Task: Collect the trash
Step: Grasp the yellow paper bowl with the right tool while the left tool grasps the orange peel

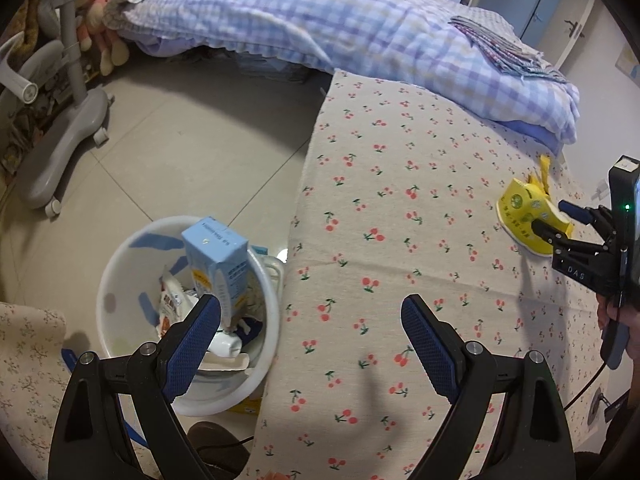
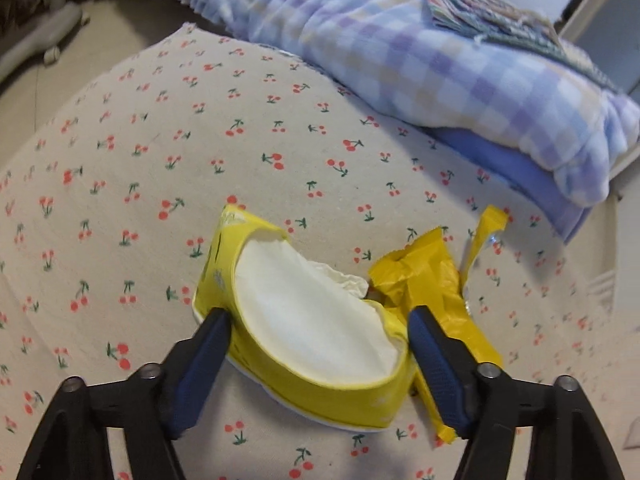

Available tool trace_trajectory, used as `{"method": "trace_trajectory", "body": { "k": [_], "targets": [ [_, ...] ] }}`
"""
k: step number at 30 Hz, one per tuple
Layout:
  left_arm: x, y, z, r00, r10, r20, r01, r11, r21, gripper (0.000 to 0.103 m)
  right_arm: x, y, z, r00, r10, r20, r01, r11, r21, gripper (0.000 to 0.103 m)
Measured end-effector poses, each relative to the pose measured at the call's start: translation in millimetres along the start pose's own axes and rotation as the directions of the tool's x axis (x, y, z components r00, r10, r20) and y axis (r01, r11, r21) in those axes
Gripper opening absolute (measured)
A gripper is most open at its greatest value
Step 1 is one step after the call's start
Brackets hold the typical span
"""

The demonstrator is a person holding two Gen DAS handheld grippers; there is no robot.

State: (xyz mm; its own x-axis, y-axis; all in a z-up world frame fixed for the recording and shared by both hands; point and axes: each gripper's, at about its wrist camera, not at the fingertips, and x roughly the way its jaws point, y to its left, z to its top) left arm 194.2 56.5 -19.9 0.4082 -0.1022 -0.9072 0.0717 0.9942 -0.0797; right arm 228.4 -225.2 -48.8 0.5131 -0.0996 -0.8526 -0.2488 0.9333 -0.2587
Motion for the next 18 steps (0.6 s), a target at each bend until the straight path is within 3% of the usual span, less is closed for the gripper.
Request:
{"method": "trace_trajectory", "body": {
  "k": [5, 6, 12, 18],
  "targets": [
    [-5.6, -14.7, -4.6, 1.0, -0.013, 0.007, 0.013, 0.999, 0.032, 0.093, -13.9, 1.9, -7.3, 1.0, 0.019, -0.015, -0.019, 0.999, 0.032, 0.057],
    [-6.7, -18.9, -6.2, 1.0, -0.015, 0.008, 0.014, 0.999, 0.04, 0.093, -17.5, 2.4, -9.5, 1.0, 0.022, -0.016, -0.021, 0.999, 0.046, 0.03],
    [-12.5, -46.5, -16.8, 0.999, -0.041, 0.003, 0.04, 0.996, 0.085, 0.093, -42.4, -10.1, -27.8, 0.995, 0.091, -0.031, -0.082, 0.971, 0.226, 0.026],
    [-9.9, -84.3, -27.1, 0.999, -0.041, -0.013, 0.043, 0.989, 0.143, 0.093, -85.0, -45.1, -60.7, 0.99, 0.12, 0.07, -0.137, 0.914, 0.382, 0.025]
  ]
}}
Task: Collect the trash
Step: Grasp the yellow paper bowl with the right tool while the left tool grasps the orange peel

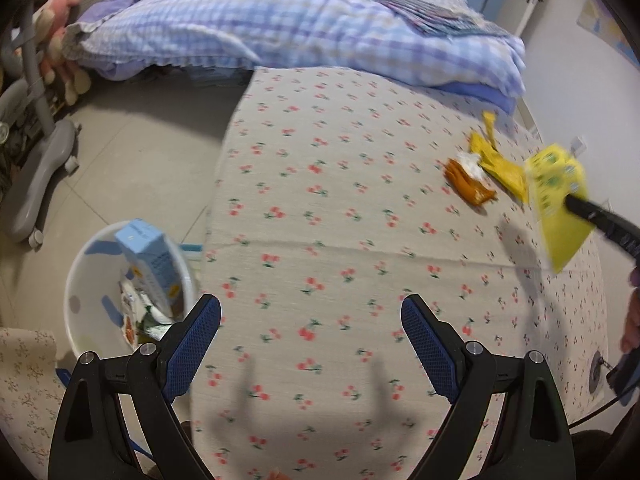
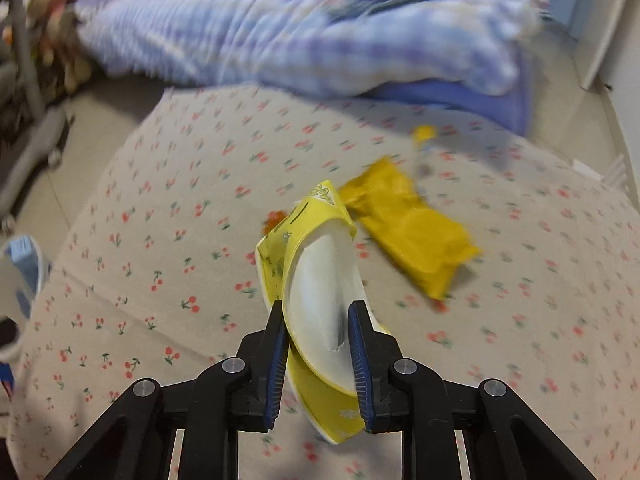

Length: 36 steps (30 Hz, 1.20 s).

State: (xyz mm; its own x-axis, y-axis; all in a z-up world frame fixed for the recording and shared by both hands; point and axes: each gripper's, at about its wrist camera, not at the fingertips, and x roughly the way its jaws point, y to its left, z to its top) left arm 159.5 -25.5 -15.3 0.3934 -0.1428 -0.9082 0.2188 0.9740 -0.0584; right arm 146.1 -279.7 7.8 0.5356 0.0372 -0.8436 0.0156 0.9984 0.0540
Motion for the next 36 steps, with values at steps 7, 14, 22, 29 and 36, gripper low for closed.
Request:
{"method": "trace_trajectory", "body": {
  "k": [7, 14, 22, 29, 36],
  "targets": [
    [19.1, -61.2, 18.7, 1.0, 0.011, -0.022, -0.009, 0.997, 0.076, 0.093, -37.3, -73.4, -12.2, 0.997, -0.05, 0.058, 0.037, 0.976, 0.213, 0.025],
    [62.8, -109.3, 58.3, 0.996, -0.08, -0.039, 0.081, 0.996, 0.026, 0.086, -25.9, -128.5, -26.7, 0.999, -0.041, 0.003, 0.038, 0.939, 0.343, 0.026],
    [115.1, -155.3, 93.1, 0.985, -0.152, -0.077, 0.148, 0.987, -0.055, 0.052, -20.0, -165.3, -33.9, 0.999, -0.037, -0.015, 0.04, 0.926, 0.376, 0.026],
    [129.2, -164.5, 94.6, 0.989, -0.104, -0.101, 0.097, 0.993, -0.071, 0.017, -18.6, -179.4, -39.6, 1.0, -0.013, -0.018, 0.02, 0.914, 0.406, 0.026],
    [105.4, -144.6, 77.8, 0.987, -0.124, -0.102, 0.117, 0.99, -0.074, 0.015, -27.6, -174.3, -42.5, 1.0, 0.0, -0.005, 0.002, 0.913, 0.408, 0.026]
  ]
}}
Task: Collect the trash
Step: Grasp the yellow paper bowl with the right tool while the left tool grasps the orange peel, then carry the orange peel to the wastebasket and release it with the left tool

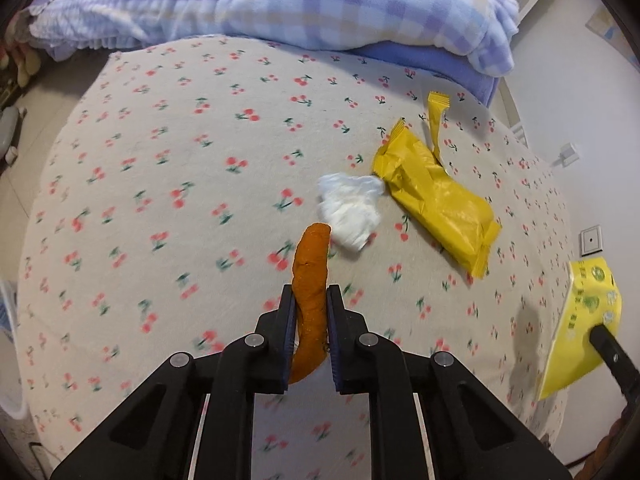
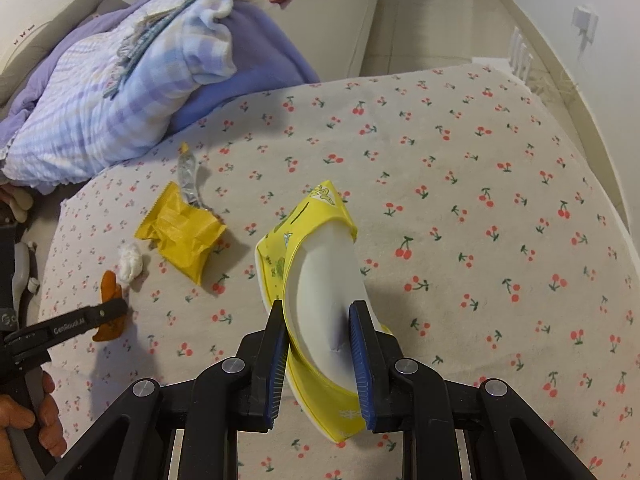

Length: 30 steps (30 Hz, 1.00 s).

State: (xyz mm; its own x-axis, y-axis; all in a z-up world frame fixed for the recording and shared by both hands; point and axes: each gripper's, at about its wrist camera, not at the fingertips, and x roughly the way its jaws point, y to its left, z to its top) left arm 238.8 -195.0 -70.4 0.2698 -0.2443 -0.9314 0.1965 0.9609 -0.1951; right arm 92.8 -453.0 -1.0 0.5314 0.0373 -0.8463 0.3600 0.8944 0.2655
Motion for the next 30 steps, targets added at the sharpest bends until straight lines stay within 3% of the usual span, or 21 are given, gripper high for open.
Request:
{"method": "trace_trajectory", "body": {
  "k": [10, 13, 21, 30],
  "targets": [
    [-70.7, 72.4, -44.5, 0.999, 0.003, 0.055, -0.001, 1.0, -0.03, 0.015, -11.9, 44.6, -14.6, 0.996, 0.088, -0.005, -0.088, 0.995, -0.051, 0.026],
    [-90.1, 102.1, -56.8, 0.997, 0.021, 0.077, -0.017, 0.999, -0.048, 0.015, -14.7, 71.5, -21.3, 0.988, 0.15, -0.019, -0.151, 0.986, -0.073, 0.026],
    [-119.7, 187.7, -77.9, 0.986, 0.127, 0.107, -0.112, 0.985, -0.135, 0.015, -15.1, 159.3, -46.4, 0.973, 0.223, -0.059, -0.231, 0.953, -0.195, 0.026],
    [-142.2, 284.1, -94.1, 0.981, 0.156, 0.112, -0.12, 0.953, -0.278, 0.015, 7.2, 248.6, -75.3, 0.95, 0.274, -0.149, -0.307, 0.902, -0.304, 0.026]
  ]
}}
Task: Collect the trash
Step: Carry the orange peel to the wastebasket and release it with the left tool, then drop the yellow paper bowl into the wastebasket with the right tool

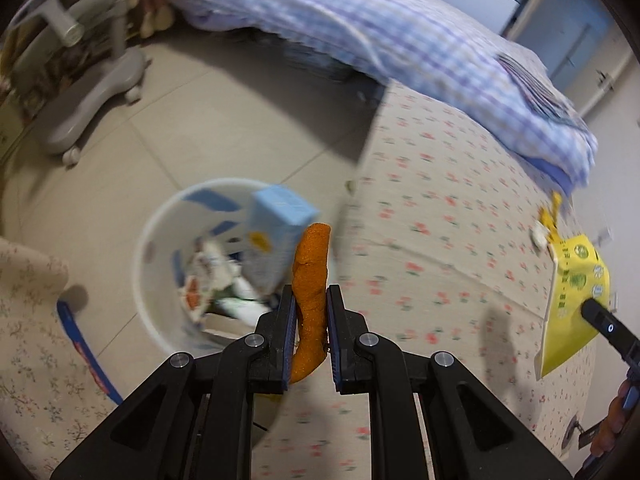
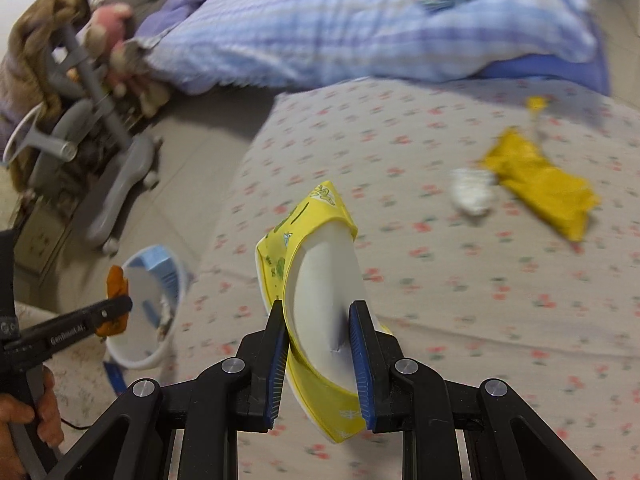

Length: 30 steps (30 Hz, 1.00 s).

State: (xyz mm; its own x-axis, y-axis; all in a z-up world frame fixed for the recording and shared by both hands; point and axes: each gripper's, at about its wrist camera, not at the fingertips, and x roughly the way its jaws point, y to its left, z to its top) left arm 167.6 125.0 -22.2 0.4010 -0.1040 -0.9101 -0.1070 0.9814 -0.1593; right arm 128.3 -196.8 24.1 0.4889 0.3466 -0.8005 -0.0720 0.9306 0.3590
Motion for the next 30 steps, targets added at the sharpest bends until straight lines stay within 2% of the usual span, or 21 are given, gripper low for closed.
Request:
{"method": "trace_trajectory", "body": {
  "k": [5, 10, 11, 12, 13, 14, 15, 18, 22, 30],
  "targets": [
    [7.6, 41.3, 5.4, 1.0, 0.0, -0.026, -0.002, 0.998, -0.069, 0.015, 28.6, 36.2, 1.8, 0.999, 0.033, -0.041, -0.035, 0.999, -0.042, 0.026],
    [11.0, 62.6, 15.1, 0.999, 0.036, 0.011, -0.035, 0.994, -0.104, 0.018, 50.2, 67.8, 4.6, 0.995, 0.075, -0.068, -0.08, 0.995, -0.065, 0.026],
    [12.8, 64.8, 16.1, 0.999, 0.049, 0.004, -0.049, 0.992, -0.116, 0.023, 54.0, 73.3, 4.6, 0.994, 0.083, -0.073, -0.088, 0.994, -0.069, 0.026],
    [14.6, 67.6, 16.8, 0.998, 0.058, -0.006, -0.058, 0.99, -0.125, 0.045, 58.0, 79.4, 4.5, 0.993, 0.092, -0.079, -0.098, 0.992, -0.076, 0.026],
    [15.4, 70.7, 16.6, 0.998, 0.068, -0.014, -0.07, 0.988, -0.137, 0.057, 61.0, 84.2, 4.2, 0.992, 0.098, -0.082, -0.104, 0.991, -0.081, 0.026],
    [13.6, 74.6, 15.2, 0.997, 0.076, -0.009, -0.076, 0.986, -0.151, 0.079, 64.1, 89.3, 4.2, 0.991, 0.103, -0.085, -0.11, 0.99, -0.086, 0.026],
    [10.3, 78.7, 14.1, 0.997, 0.081, 0.006, -0.079, 0.985, -0.156, 0.086, 67.6, 94.9, 4.4, 0.99, 0.109, -0.088, -0.117, 0.989, -0.089, 0.026],
    [-0.2, 86.9, 10.0, 0.993, 0.108, 0.036, -0.102, 0.983, -0.152, 0.088, 74.3, 106.6, 5.7, 0.987, 0.132, -0.095, -0.14, 0.986, -0.089, 0.027],
    [-13.1, 106.3, 0.2, 0.991, 0.134, 0.009, -0.13, 0.975, -0.179, 0.088, 85.2, 128.2, 7.1, 0.98, 0.17, -0.1, -0.18, 0.979, -0.095, 0.027],
    [-39.3, 144.8, -18.3, 0.979, 0.202, 0.024, -0.195, 0.965, -0.174, 0.089, 122.4, 177.5, 0.5, 0.963, 0.229, -0.144, -0.25, 0.957, -0.146, 0.028]
  ]
}}
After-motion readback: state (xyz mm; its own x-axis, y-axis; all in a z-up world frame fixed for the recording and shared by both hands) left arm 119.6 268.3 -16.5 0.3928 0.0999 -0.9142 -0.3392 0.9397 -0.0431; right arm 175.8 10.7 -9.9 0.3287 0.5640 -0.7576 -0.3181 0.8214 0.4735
